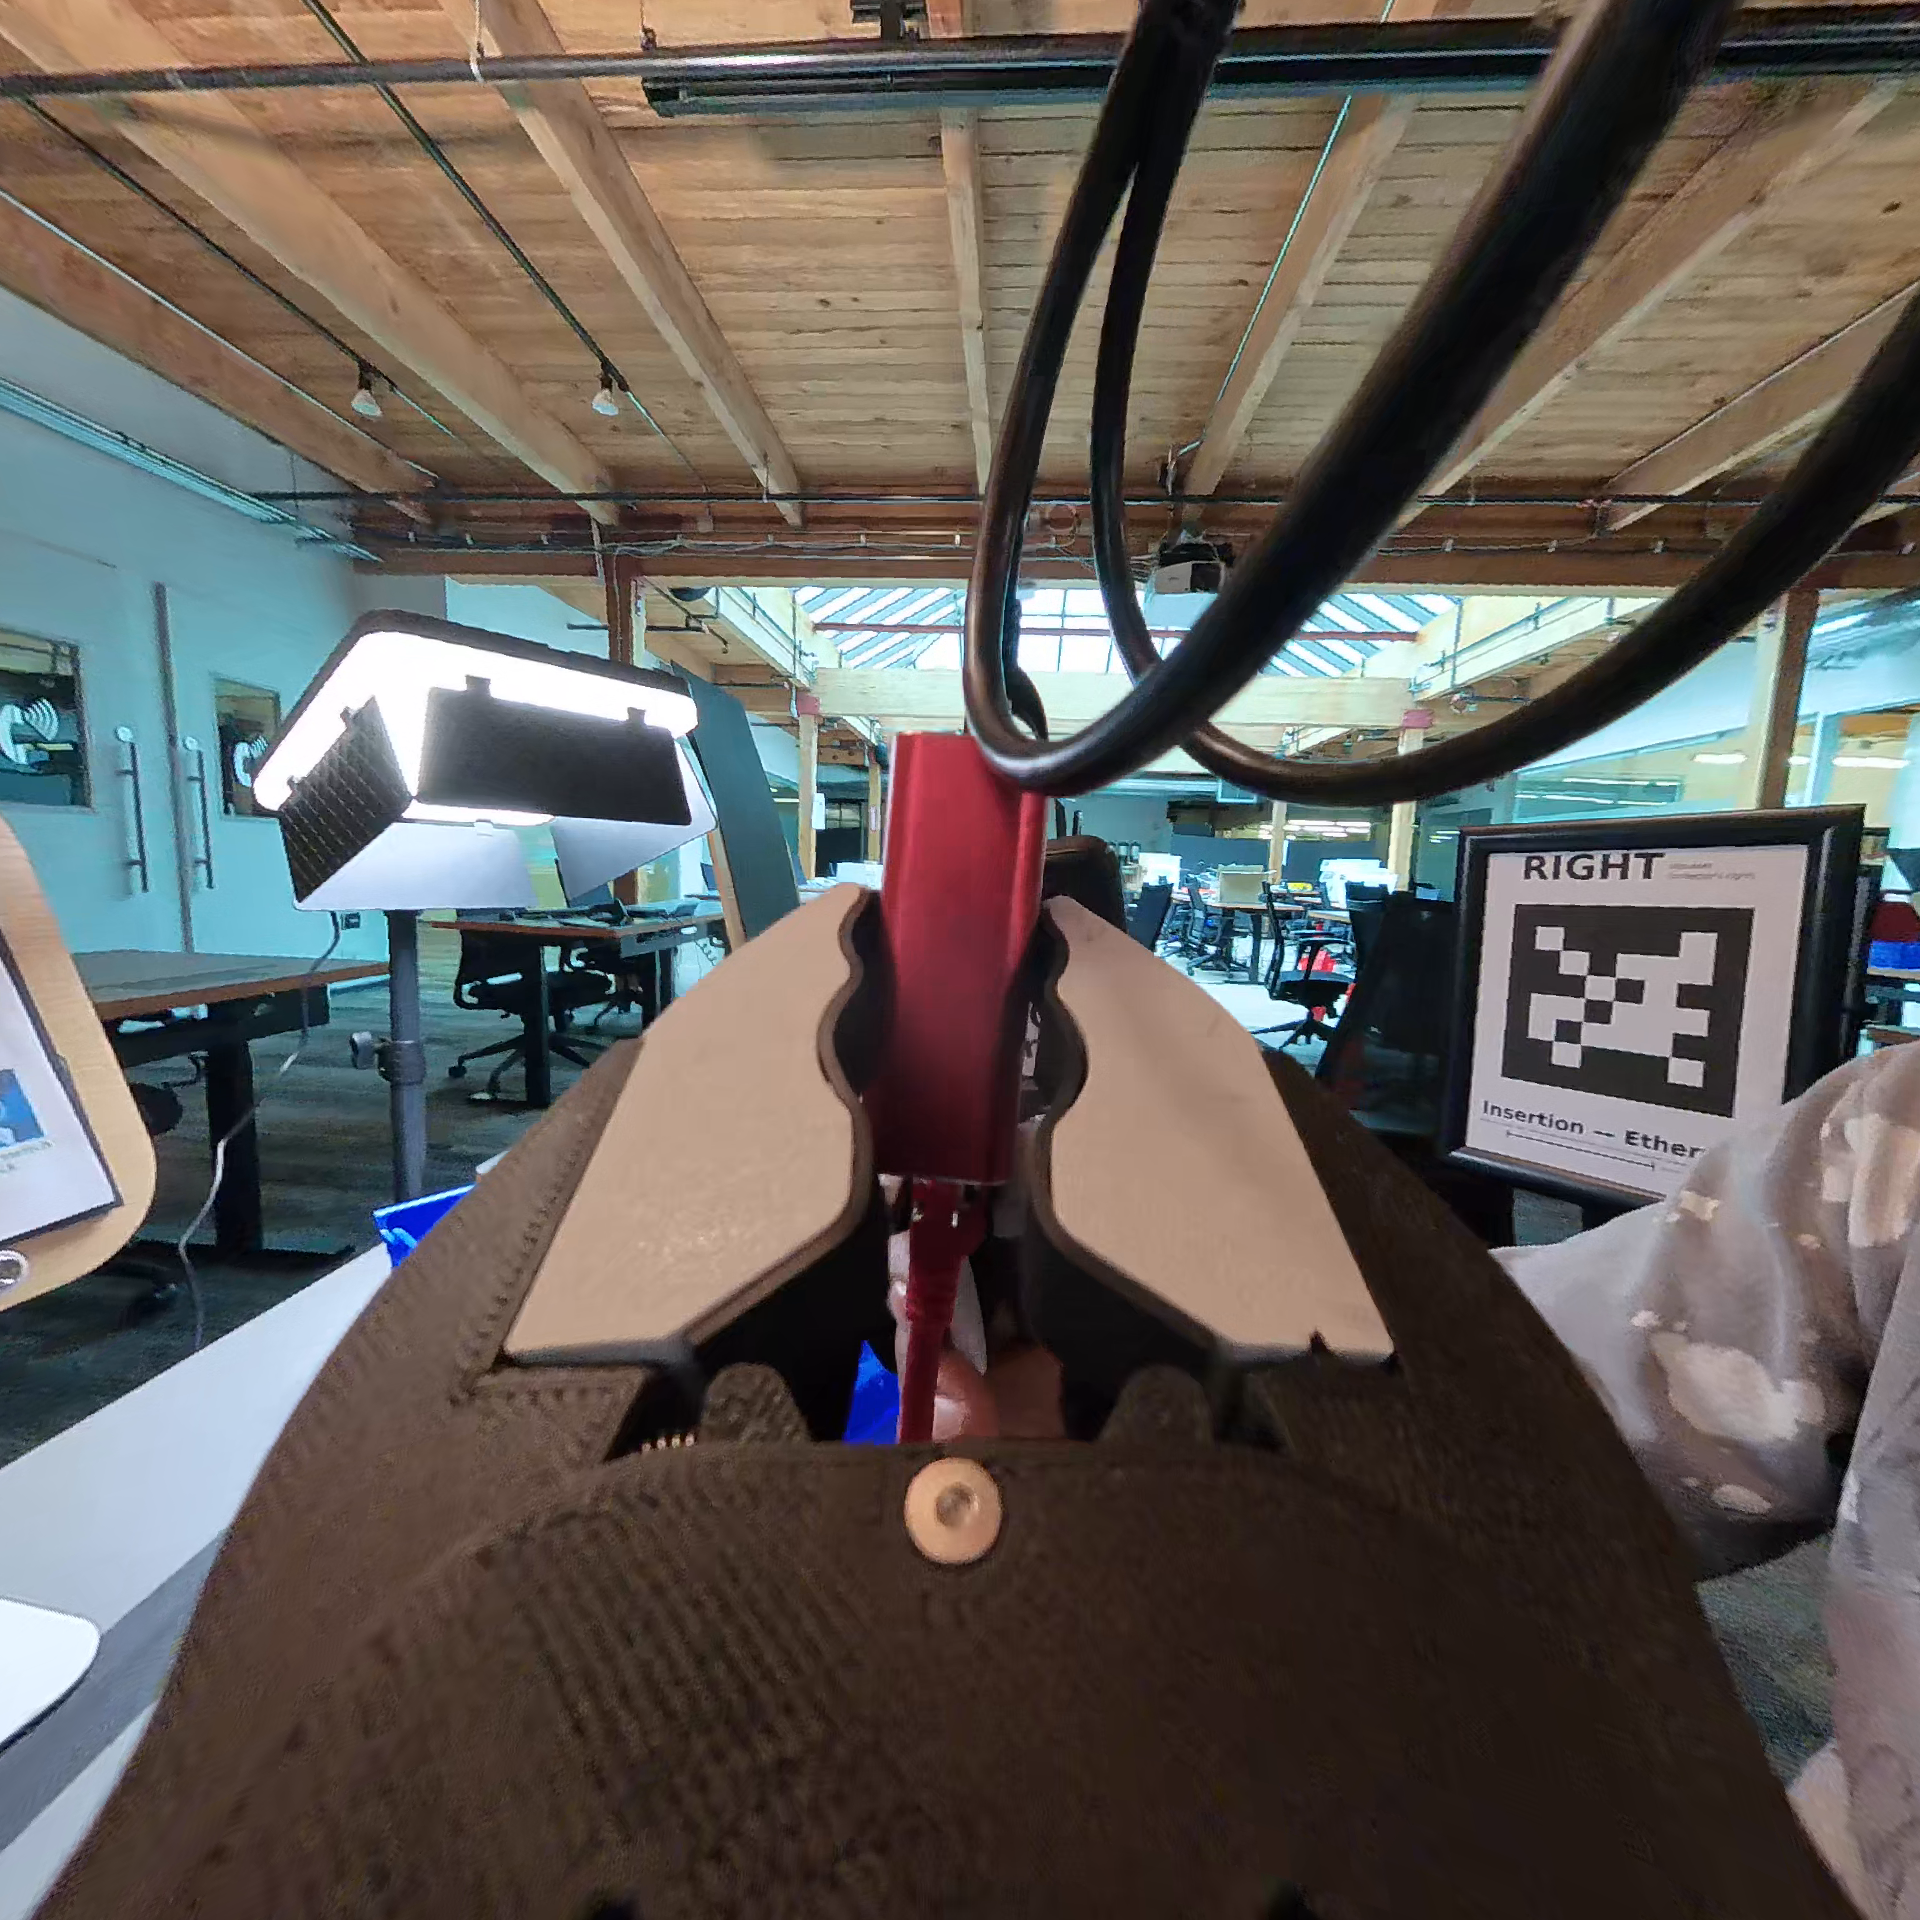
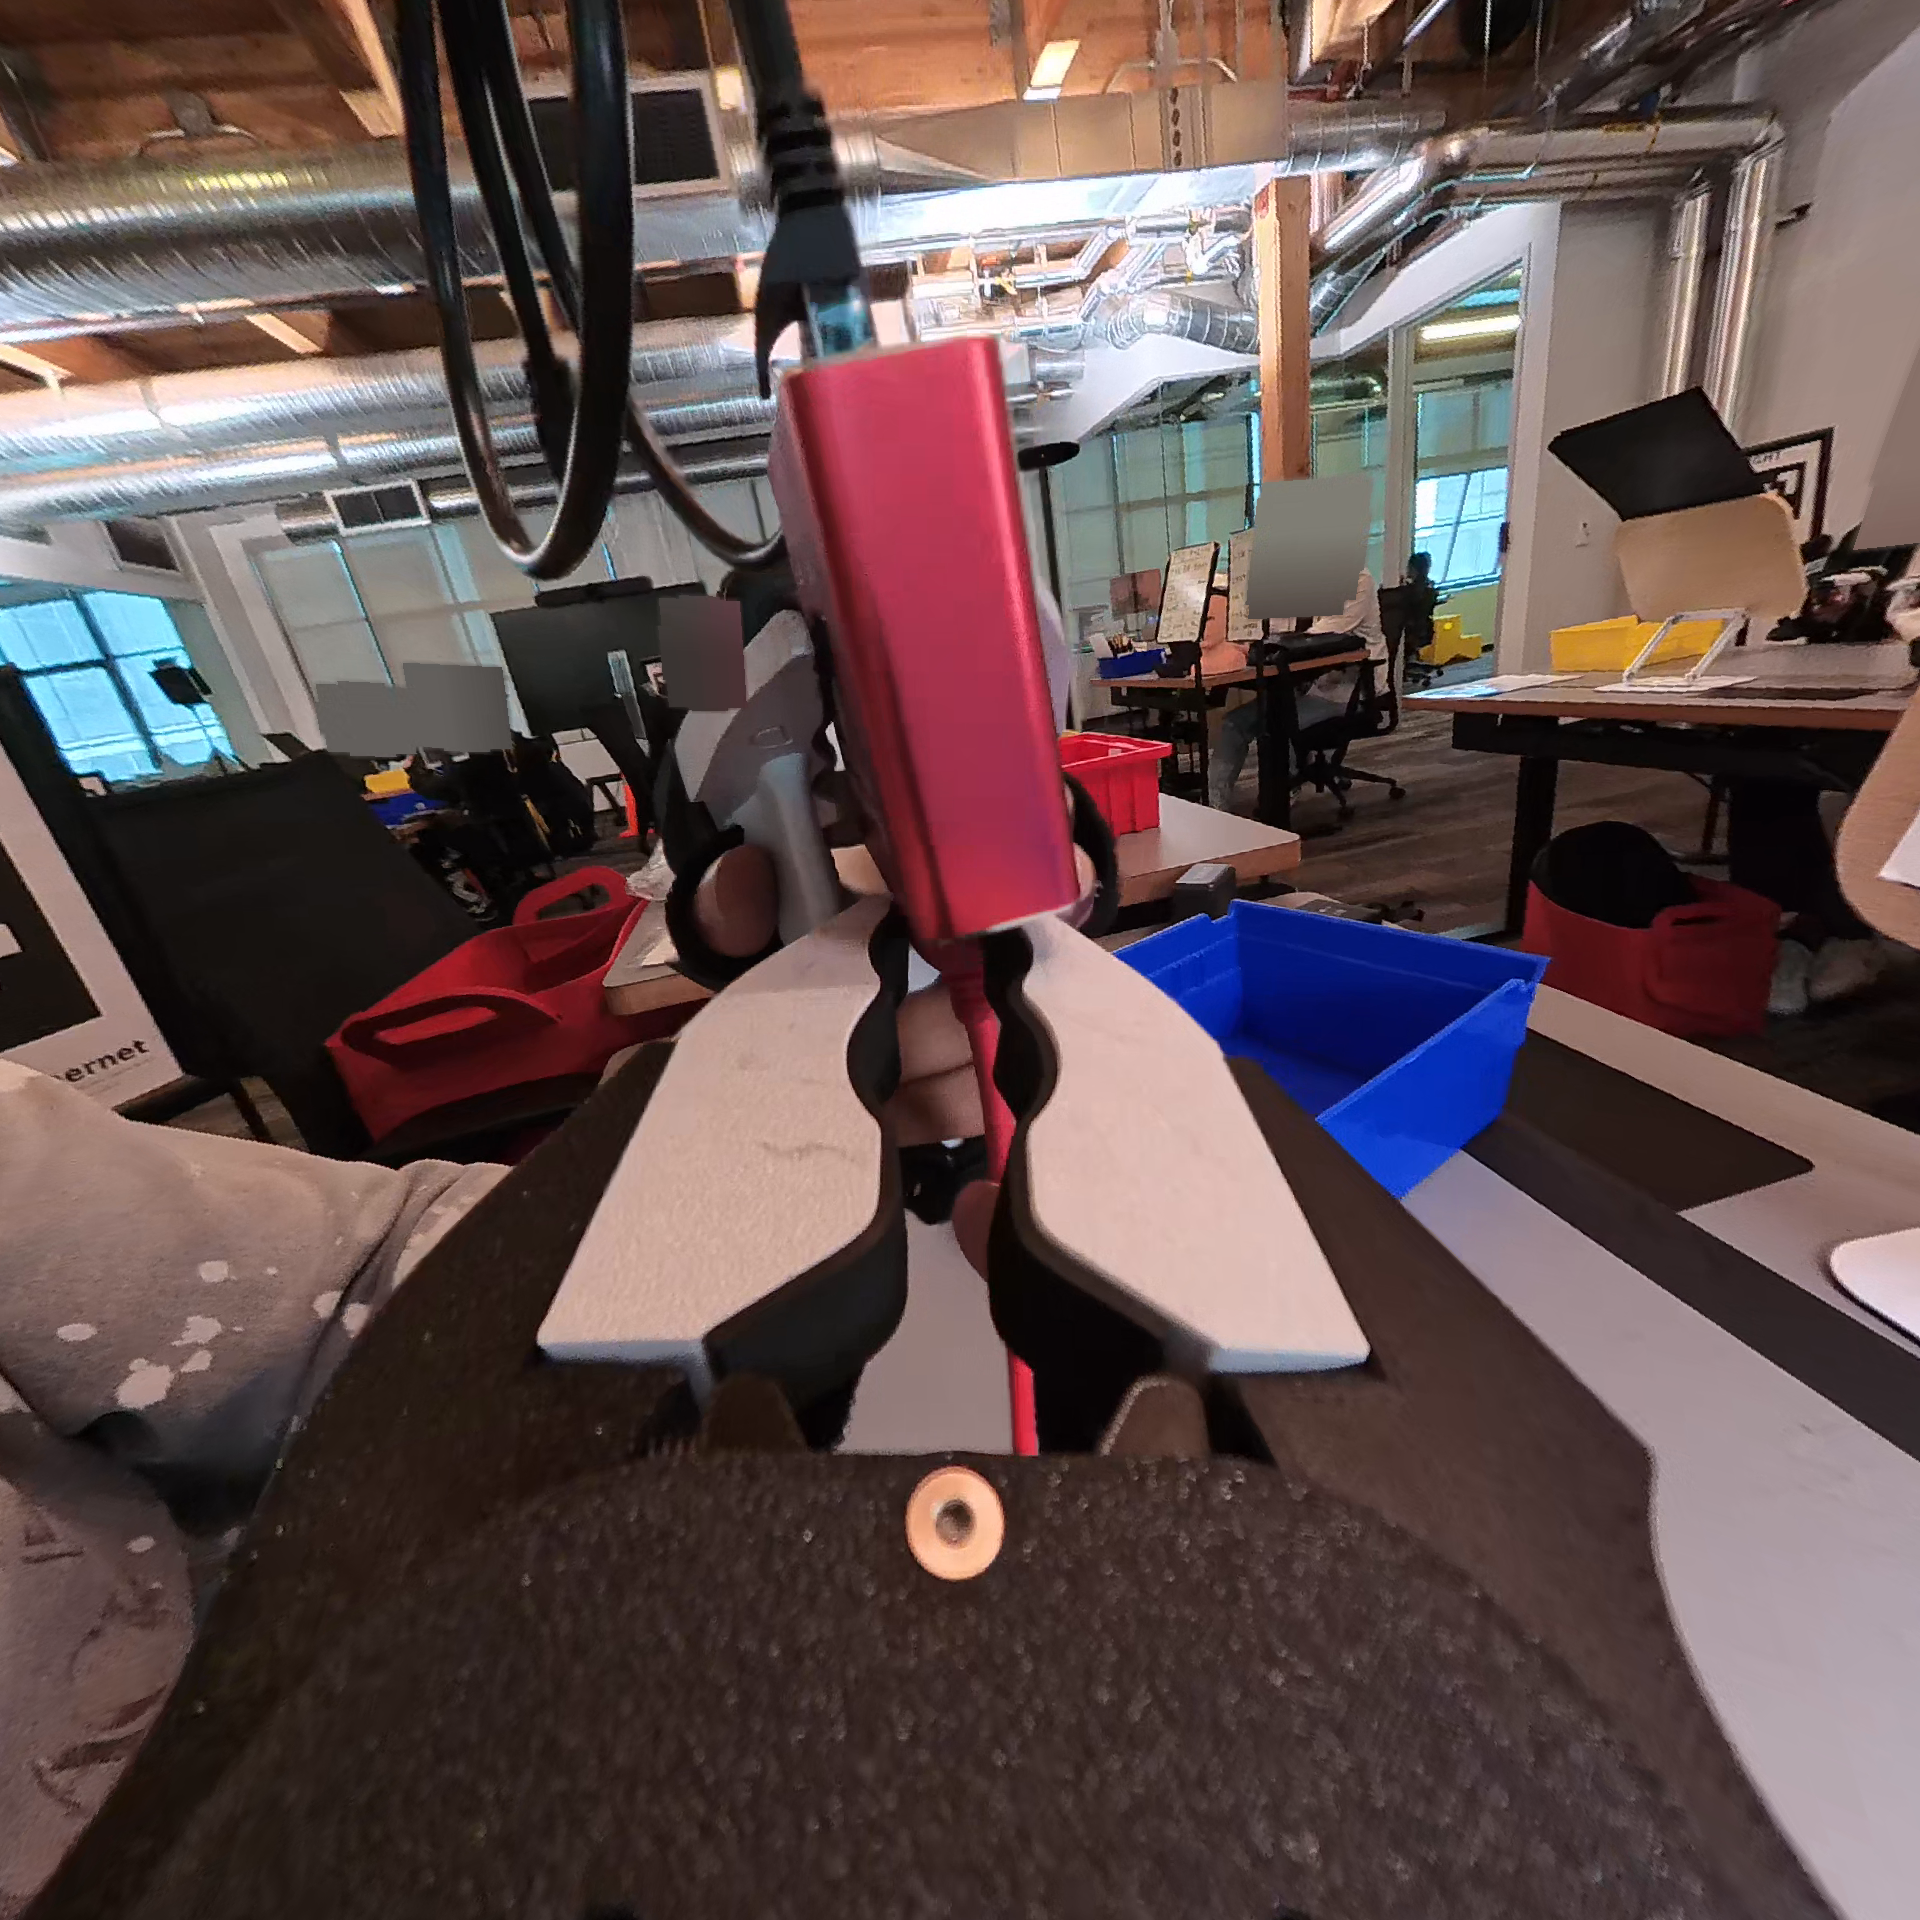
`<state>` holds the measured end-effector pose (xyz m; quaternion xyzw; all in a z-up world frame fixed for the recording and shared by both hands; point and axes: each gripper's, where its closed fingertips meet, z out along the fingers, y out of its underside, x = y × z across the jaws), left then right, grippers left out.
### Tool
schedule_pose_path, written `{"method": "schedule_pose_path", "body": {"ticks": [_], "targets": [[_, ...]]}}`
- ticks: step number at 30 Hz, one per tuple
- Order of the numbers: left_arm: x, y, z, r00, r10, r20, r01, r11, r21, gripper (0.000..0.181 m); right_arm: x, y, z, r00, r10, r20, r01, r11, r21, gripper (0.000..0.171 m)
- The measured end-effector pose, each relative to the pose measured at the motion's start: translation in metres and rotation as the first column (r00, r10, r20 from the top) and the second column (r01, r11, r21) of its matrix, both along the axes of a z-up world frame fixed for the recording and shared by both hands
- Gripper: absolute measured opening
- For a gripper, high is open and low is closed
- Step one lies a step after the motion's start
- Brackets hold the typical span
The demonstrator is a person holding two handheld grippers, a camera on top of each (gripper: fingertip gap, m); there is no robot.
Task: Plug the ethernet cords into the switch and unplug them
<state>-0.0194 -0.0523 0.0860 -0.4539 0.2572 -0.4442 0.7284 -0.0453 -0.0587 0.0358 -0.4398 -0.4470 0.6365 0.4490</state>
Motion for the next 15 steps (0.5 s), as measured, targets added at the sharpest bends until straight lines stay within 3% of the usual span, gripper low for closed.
{"method": "schedule_pose_path", "body": {"ticks": [6,7,8,9,11,15], "targets": [[-0.002,-0.014,0.005,0.999,0.035,0.001,-0.035,0.986,0.161,0.028,0.000,0.001,-0.006,0.996,0.084,0.041,-0.082,0.996,-0.045,0.014],[-0.007,-0.032,0.020,0.997,-0.027,0.070,0.009,0.970,0.244,0.027,-0.003,0.020,-0.020,0.997,-0.016,0.075,0.018,0.999,-0.030,0.013],[-0.013,-0.050,0.036,0.992,-0.078,0.099,0.045,0.953,0.299,0.027,0.000,0.028,-0.026,0.998,0.034,0.054,-0.026,0.990,-0.137,0.013],[-0.018,-0.054,0.044,0.998,-0.007,0.057,-0.010,0.952,0.306,0.028,0.002,0.029,-0.024,0.997,0.077,0.025,-0.071,0.979,-0.192,0.013],[-0.039,-0.048,0.048,0.991,0.131,0.018,-0.131,0.957,0.259,0.028,0.002,0.022,-0.014,0.998,0.027,0.065,-0.025,0.999,-0.034,0.013],[-0.076,-0.016,0.030,0.993,0.118,0.001,-0.118,0.993,-0.021,0.027,0.027,0.032,0.017,0.994,-0.069,0.085,0.062,0.995,0.075,0.013]]}}
